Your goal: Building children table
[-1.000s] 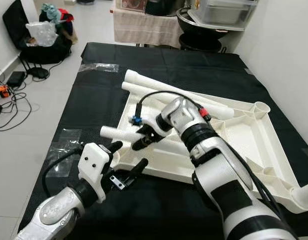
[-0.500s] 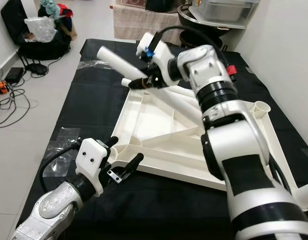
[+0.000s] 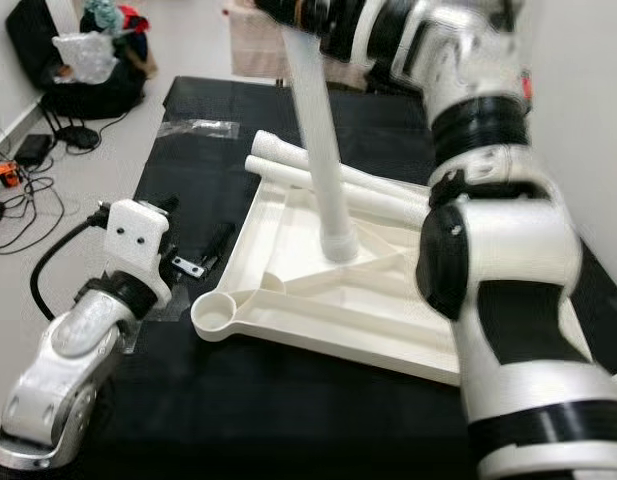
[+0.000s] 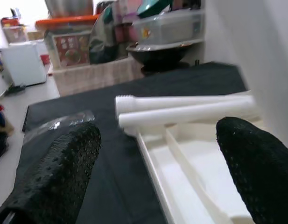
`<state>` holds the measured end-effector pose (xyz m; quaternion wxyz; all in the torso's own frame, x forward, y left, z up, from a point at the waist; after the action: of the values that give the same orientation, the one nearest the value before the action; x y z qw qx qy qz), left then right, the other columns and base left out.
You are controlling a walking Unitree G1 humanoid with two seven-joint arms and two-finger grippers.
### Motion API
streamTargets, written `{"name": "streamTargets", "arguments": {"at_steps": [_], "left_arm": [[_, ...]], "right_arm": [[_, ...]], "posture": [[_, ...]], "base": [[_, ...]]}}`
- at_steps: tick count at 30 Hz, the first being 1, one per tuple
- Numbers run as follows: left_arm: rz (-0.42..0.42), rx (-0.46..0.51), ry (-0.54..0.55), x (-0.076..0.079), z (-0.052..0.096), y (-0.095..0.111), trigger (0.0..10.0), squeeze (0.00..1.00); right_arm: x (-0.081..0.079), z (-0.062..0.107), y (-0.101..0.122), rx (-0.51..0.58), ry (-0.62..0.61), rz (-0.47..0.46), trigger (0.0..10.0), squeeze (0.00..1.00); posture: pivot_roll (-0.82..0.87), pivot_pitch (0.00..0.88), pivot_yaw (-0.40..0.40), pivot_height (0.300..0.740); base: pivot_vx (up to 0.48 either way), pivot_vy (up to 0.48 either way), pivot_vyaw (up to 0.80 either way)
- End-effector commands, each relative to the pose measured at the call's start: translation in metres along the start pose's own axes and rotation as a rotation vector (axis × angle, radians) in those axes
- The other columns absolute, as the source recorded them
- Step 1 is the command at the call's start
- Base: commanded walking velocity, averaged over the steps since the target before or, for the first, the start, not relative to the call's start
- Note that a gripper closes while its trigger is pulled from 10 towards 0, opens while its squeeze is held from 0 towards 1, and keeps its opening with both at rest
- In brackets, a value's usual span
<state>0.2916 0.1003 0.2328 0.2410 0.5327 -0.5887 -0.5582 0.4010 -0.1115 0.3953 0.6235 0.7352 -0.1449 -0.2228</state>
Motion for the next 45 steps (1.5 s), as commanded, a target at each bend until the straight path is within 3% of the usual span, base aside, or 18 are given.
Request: {"name": "streamTargets", "arguments": {"at_steps": [1, 2, 4, 8, 9, 10, 11, 20, 24, 37, 45], "left_arm": [[0.059, 0.029, -0.053, 0.000, -0.012, 0.002, 10.0, 1.00], [0.059, 0.029, -0.053, 0.000, -0.012, 0.002, 10.0, 1.00], [0.103, 0.036, -0.139, 0.003, -0.028, 0.004, 10.0, 1.00], [0.124, 0.033, -0.185, 0.006, -0.031, 0.004, 10.0, 1.00], [0.170, 0.034, -0.224, 0.010, -0.033, 0.006, 10.0, 0.56], [0.170, 0.034, -0.224, 0.010, -0.033, 0.006, 10.0, 0.56], [0.211, 0.037, -0.261, 0.014, -0.033, 0.007, 10.0, 0.00], [0.239, 0.029, -0.279, 0.021, -0.031, 0.002, 10.0, 0.00], [0.250, 0.054, -0.244, 0.016, -0.040, 0.004, 10.0, 0.00], [0.289, 0.060, -0.230, 0.013, -0.044, 0.006, 10.0, 0.00], [0.329, 0.095, -0.276, 0.024, -0.049, 0.015, 10.0, 0.00]], "right_arm": [[-0.009, -0.005, -0.003, 0.012, 0.067, -0.028, 0.0, 0.00], [-0.009, -0.005, -0.003, 0.012, 0.067, -0.028, 0.0, 0.00], [-0.018, -0.013, -0.015, 0.011, 0.131, -0.081, 0.0, 0.00], [-0.022, -0.015, -0.019, 0.014, 0.152, -0.097, 0.0, 0.00], [-0.024, -0.017, -0.021, 0.018, 0.165, -0.109, 0.0, 0.00], [-0.024, -0.017, -0.021, 0.018, 0.165, -0.109, 0.0, 0.00], [-0.026, -0.018, -0.023, 0.026, 0.173, -0.125, 0.0, 0.00], [-0.033, -0.020, -0.022, 0.092, 0.200, -0.160, 0.0, 0.00], [-0.045, -0.020, -0.007, 0.178, 0.262, -0.220, 0.0, 0.00], [-0.064, -0.015, -0.005, 0.221, 0.348, -0.237, 0.0, 0.00], [-0.072, -0.020, -0.014, 0.245, 0.342, -0.262, 0.0, 0.00]], "posture": [[0.05, 0.054, -0.099, 0.740], [0.05, 0.054, -0.099, 0.740], [0.05, 0.055, -0.096, 0.740], [0.05, 0.056, -0.092, 0.740], [0.05, 0.052, -0.088, 0.740], [0.05, 0.052, -0.088, 0.740], [0.05, 0.048, -0.083, 0.740], [0.05, 0.045, -0.083, 0.740], [0.05, 0.039, -0.087, 0.740], [0.04, 0.042, -0.081, 0.740], [0.04, 0.047, -0.078, 0.740]], "base": [[0.000, 0.000, 0.00], [0.000, 0.000, 0.00], [0.000, 0.000, 0.00], [0.000, 0.000, 0.00], [0.000, 0.000, 0.00], [0.000, 0.000, 0.00], [0.000, 0.000, 0.00], [0.000, 0.000, 0.00], [0.000, 0.000, 0.00], [0.000, 0.000, 0.00], [0.000, 0.000, 0.00]]}}
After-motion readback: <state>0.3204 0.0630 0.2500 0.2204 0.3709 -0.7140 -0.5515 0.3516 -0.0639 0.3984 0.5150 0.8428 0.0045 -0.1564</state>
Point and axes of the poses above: a point about 5 cm out from each wrist's last joint towards the gripper, its own z axis pointing back from the gripper into the wrist, its own y axis along the axis of the wrist's last joint, x = y × z, the point moved 2 cm from there along -z, pointing out of the wrist towards the gripper, and after that the axes turned 8 degrees about -z, right-handed, at the moved point
